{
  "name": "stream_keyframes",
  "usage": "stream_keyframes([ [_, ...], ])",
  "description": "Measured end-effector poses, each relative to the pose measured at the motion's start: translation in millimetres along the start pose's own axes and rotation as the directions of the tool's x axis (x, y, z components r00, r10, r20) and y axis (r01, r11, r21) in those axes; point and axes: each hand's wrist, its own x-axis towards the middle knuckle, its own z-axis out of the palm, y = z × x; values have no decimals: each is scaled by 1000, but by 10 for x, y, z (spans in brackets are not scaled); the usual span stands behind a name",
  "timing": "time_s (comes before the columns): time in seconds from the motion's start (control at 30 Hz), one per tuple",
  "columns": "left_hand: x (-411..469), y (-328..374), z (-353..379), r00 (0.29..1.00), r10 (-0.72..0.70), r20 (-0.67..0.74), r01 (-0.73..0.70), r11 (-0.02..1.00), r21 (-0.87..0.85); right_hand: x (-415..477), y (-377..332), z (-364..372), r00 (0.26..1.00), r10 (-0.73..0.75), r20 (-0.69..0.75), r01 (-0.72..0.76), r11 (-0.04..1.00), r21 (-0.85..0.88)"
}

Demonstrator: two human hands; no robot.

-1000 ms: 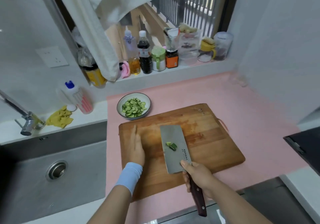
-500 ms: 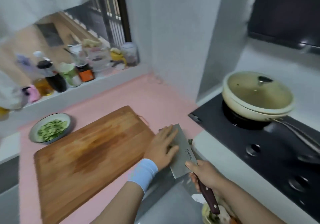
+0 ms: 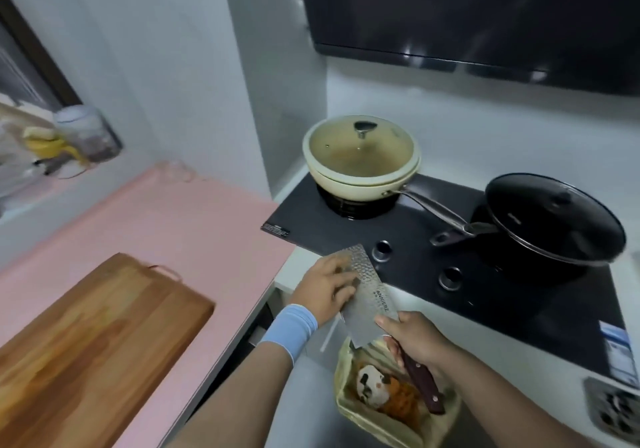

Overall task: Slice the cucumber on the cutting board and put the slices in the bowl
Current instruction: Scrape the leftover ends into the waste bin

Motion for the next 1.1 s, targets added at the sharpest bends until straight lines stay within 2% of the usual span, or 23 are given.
stream_keyframes([
  [0.13,-22,124,60,999,-19,-42,20,1000,14,-109,142,19,999,33,-35,-31,998,50],
  [0.3,-68,309,193,993,52,102,-58,997,48,-339,356,-25,992,70,-107,-64,996,60],
  [0.43,-195,489,346,986,64,154,-54,996,-73,-504,556,-67,978,99,-182,-90,994,61],
  [0.5,-257,558,407,983,17,185,7,992,-128,-582,635,-102,972,104,-212,-96,994,48],
  [0.67,-447,617,641,925,-236,296,316,912,-260,-733,890,-253,957,109,-270,-108,994,19],
  [0.73,-517,652,742,881,-278,384,392,882,-262,-779,981,-308,949,116,-293,-116,993,16],
  [0.8,-581,690,826,854,-275,441,405,884,-232,-817,1043,-360,943,129,-307,-128,991,26],
  [0.9,-710,717,874,909,-188,371,260,953,-155,-871,1085,-425,937,158,-312,-149,987,54],
  [0.97,-819,750,847,957,6,290,18,997,-80,-905,1086,-435,937,173,-305,-155,985,80],
  [1.03,-905,845,798,921,229,316,-245,970,9,-925,1077,-422,938,192,-287,-160,978,132],
  [1.1,-958,928,796,837,364,408,-437,894,100,-949,1064,-398,941,231,-249,-185,963,194],
])
